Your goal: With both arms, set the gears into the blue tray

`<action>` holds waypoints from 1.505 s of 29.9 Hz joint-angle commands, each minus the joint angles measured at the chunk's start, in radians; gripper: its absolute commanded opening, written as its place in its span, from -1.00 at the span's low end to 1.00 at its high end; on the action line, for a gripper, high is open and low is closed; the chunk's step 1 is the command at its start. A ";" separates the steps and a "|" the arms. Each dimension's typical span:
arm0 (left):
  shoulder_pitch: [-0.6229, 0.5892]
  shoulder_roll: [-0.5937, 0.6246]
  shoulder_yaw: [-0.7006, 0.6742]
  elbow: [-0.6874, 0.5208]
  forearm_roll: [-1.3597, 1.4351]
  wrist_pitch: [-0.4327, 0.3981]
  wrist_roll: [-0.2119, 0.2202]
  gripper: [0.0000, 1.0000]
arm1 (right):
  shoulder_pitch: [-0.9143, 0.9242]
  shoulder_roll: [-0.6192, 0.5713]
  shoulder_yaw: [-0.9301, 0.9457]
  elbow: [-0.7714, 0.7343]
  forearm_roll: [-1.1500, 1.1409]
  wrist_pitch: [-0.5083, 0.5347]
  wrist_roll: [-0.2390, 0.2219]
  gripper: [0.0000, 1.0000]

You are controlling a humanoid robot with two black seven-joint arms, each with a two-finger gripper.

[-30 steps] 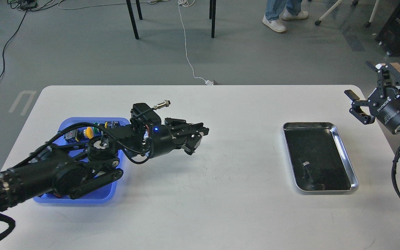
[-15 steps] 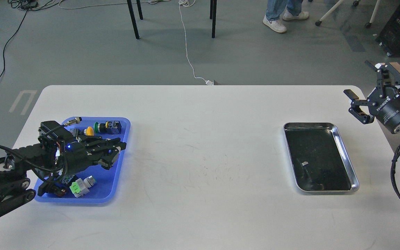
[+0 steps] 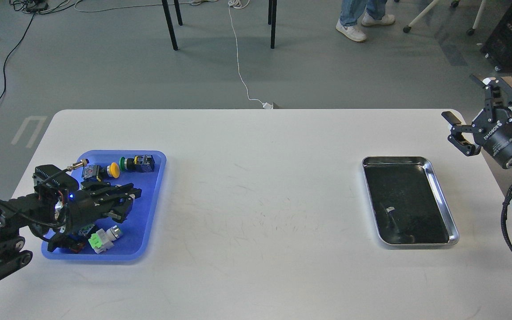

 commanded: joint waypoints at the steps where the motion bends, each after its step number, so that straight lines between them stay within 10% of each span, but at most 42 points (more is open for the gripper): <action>1: 0.006 0.001 0.001 0.001 0.000 0.001 0.000 -0.24 | 0.000 0.003 0.001 0.001 0.000 -0.001 0.000 0.95; 9: -0.016 0.012 -0.016 0.001 -0.020 -0.001 -0.011 0.50 | 0.000 -0.006 0.001 -0.002 -0.001 0.000 0.000 0.95; 18: -0.141 0.025 -0.041 -0.002 -0.455 -0.022 -0.034 0.81 | 0.011 0.008 0.125 -0.033 0.000 -0.020 0.000 0.95; 29: -0.263 -0.077 -0.326 0.000 -1.518 -0.398 -0.012 0.95 | 0.024 0.156 0.367 -0.117 0.005 -0.104 0.000 0.98; 35: -0.263 -0.186 -0.492 0.090 -1.742 -0.450 0.095 0.96 | 0.073 0.248 0.428 -0.125 0.011 -0.106 -0.001 0.98; 45: -0.258 -0.376 -0.703 0.394 -1.896 -0.489 0.209 0.96 | 0.167 0.417 0.551 -0.363 0.160 -0.092 -0.237 0.98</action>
